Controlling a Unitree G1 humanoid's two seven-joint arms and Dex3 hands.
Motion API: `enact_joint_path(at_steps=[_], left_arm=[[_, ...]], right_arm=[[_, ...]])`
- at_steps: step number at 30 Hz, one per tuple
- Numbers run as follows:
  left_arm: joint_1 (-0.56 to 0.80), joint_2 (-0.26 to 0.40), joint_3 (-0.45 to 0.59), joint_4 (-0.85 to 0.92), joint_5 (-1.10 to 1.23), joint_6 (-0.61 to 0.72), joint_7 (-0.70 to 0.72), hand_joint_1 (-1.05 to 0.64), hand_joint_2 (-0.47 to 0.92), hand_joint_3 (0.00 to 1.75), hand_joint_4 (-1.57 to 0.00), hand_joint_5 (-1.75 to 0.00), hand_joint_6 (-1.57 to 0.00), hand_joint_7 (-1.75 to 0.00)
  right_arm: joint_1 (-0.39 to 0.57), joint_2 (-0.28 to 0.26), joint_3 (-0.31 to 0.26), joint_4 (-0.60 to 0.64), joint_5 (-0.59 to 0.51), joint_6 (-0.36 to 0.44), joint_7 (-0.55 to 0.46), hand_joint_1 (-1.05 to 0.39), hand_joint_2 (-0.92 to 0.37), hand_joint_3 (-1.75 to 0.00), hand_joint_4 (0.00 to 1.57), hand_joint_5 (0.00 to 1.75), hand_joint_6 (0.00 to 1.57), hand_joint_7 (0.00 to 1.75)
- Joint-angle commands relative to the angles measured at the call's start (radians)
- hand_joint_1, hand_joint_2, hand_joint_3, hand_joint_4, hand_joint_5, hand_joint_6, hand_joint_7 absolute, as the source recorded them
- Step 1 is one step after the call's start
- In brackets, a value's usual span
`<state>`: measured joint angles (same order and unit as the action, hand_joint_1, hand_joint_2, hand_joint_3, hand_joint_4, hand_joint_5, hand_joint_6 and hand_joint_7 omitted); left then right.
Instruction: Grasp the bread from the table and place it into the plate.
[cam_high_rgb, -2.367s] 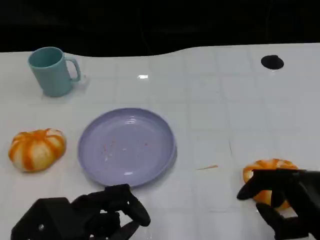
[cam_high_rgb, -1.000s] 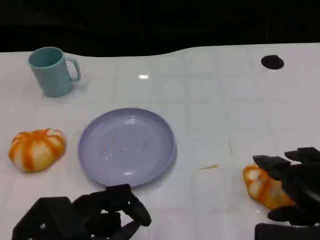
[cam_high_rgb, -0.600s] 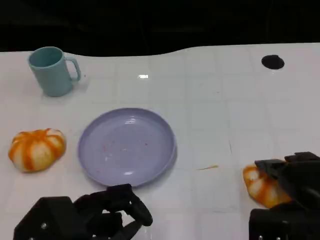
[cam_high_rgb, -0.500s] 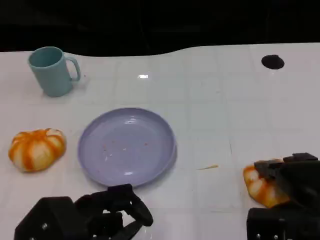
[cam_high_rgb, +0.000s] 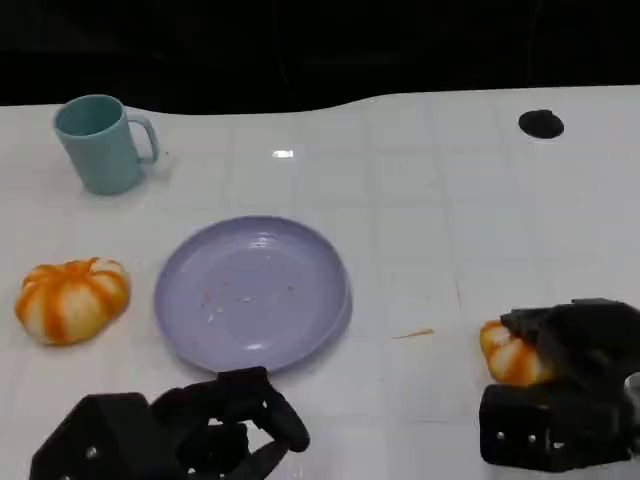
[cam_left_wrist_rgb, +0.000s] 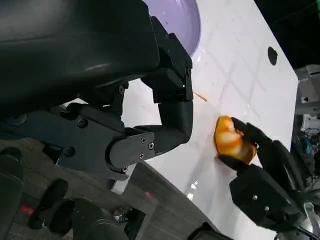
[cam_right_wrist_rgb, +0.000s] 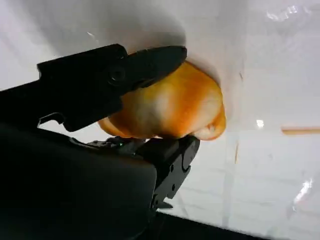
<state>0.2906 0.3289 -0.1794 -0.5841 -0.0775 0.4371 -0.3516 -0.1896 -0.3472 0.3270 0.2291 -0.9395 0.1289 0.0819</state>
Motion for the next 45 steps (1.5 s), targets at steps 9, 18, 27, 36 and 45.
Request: enact_joint_path(at_steps=[9,18,27,36,45], left_arm=[[-0.012,0.002,-0.005,0.0,0.019,-0.001,0.006,-0.37,0.91,0.54,-0.65,-1.75,-0.58,-1.49],[-0.02,0.001,-0.002,0.01,0.023,-0.001,0.001,-0.38,0.91,0.55,-0.64,-1.75,-0.59,-1.49],[-0.023,-0.008,0.0,0.011,0.014,0.017,0.004,-0.37,0.92,0.54,-0.65,-1.75,-0.58,-1.48],[-0.008,-0.001,-0.002,0.004,0.02,0.003,0.0,-0.36,0.92,0.54,-0.64,-1.75,-0.58,-1.48],[-0.005,-0.012,-0.021,0.01,0.032,-0.009,0.004,-0.36,0.91,0.54,-0.64,-1.75,-0.59,-1.47]], right_arm=[[-0.029,-0.016,-0.042,0.193,0.157,-0.299,-0.445,-0.1,-0.48,-0.96,0.93,1.74,0.81,1.44],[-0.03,-0.008,-0.036,0.13,0.153,-0.326,-0.468,-0.1,-0.44,-0.96,0.91,1.75,0.79,1.5],[-0.042,0.039,-0.037,0.005,0.203,-0.369,-0.43,-0.12,-0.4,-0.99,0.94,1.75,0.7,1.71],[-0.098,0.156,0.019,-0.013,0.259,-0.37,-0.337,-0.09,-0.31,-1.25,0.96,1.75,0.71,1.75],[-0.247,0.301,0.092,0.146,0.265,-0.362,-0.335,-0.13,-0.3,-1.29,0.95,1.75,0.69,1.75]])
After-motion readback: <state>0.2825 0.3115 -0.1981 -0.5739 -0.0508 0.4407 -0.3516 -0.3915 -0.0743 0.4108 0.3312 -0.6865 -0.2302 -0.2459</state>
